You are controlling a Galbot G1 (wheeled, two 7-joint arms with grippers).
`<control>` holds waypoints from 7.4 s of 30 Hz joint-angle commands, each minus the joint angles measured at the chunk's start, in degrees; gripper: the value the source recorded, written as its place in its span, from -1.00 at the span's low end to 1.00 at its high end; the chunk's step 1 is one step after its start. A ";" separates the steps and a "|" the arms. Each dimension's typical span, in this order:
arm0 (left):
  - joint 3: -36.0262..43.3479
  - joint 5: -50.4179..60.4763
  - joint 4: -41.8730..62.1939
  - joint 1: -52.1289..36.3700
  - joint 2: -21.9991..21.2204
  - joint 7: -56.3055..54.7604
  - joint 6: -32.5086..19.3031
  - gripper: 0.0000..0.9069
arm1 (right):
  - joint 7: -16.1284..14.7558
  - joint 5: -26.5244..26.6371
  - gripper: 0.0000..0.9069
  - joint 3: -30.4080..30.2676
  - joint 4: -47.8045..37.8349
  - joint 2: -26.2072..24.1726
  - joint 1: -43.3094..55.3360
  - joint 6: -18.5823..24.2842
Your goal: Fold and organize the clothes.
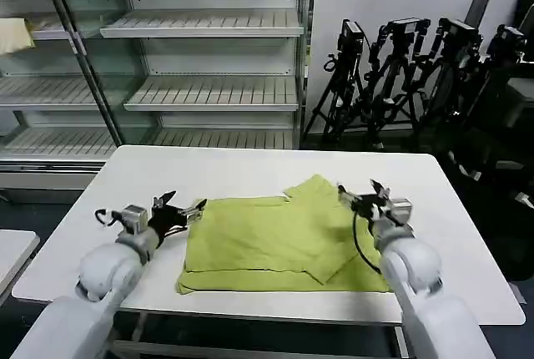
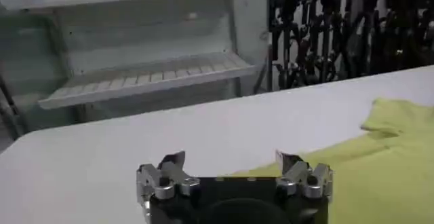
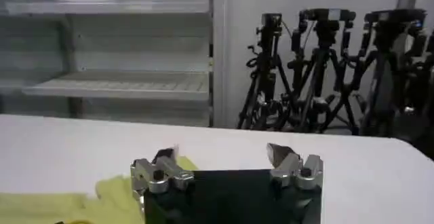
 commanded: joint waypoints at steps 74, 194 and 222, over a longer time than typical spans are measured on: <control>-1.96 -5.11 -6.04 7.02 0.65 0.78 -3.15 -0.98 | -6.95 2.18 -1.00 2.97 10.54 -1.20 -11.36 0.53; -4.50 -11.90 -19.61 26.25 -2.82 -18.25 0.01 -0.96 | -11.60 -6.60 1.00 23.69 32.11 -0.81 -38.23 2.50; -39.18 1.47 -8.63 30.73 15.19 2.72 -1.00 -0.98 | -11.76 -8.86 1.00 22.92 30.81 -0.17 -37.01 4.73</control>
